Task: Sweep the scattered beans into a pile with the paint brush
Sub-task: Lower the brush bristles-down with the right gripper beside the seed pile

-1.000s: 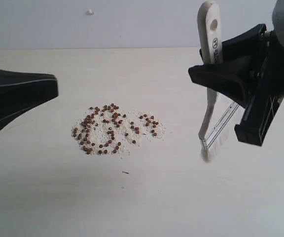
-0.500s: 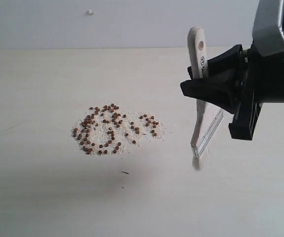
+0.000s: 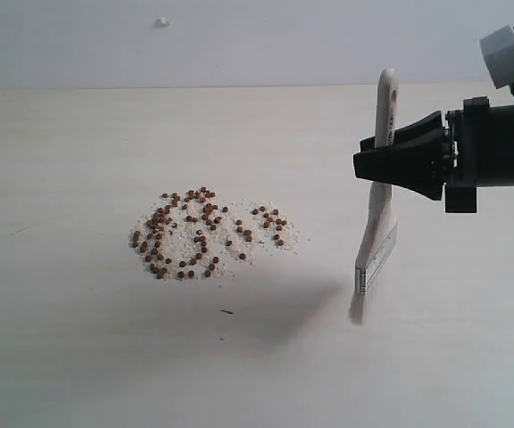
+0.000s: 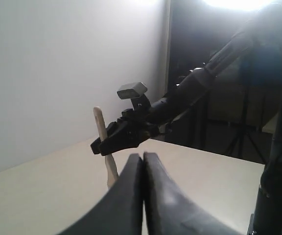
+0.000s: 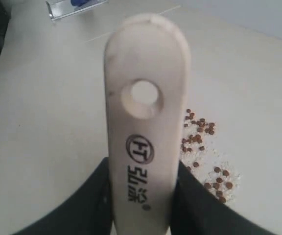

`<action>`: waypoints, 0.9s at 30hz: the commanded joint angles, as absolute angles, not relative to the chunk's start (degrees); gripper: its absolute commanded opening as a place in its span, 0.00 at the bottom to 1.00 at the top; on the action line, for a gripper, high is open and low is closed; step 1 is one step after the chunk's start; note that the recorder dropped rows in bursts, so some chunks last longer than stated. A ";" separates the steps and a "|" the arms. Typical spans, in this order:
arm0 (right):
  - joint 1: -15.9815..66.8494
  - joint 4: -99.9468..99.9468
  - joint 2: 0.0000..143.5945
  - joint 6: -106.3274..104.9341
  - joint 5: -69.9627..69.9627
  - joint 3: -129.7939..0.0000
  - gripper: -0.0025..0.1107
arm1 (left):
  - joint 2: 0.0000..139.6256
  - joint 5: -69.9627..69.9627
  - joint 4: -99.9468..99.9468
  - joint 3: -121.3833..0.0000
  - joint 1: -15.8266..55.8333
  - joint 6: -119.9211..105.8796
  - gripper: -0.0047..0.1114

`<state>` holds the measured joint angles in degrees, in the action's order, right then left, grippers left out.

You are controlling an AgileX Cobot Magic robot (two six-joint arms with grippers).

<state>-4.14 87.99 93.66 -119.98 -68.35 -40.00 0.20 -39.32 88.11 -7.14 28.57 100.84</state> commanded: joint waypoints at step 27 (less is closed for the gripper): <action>7.66 70.15 109.38 -119.81 -64.93 -66.39 0.02 | 0.00 -39.43 88.22 -6.71 28.52 101.05 0.04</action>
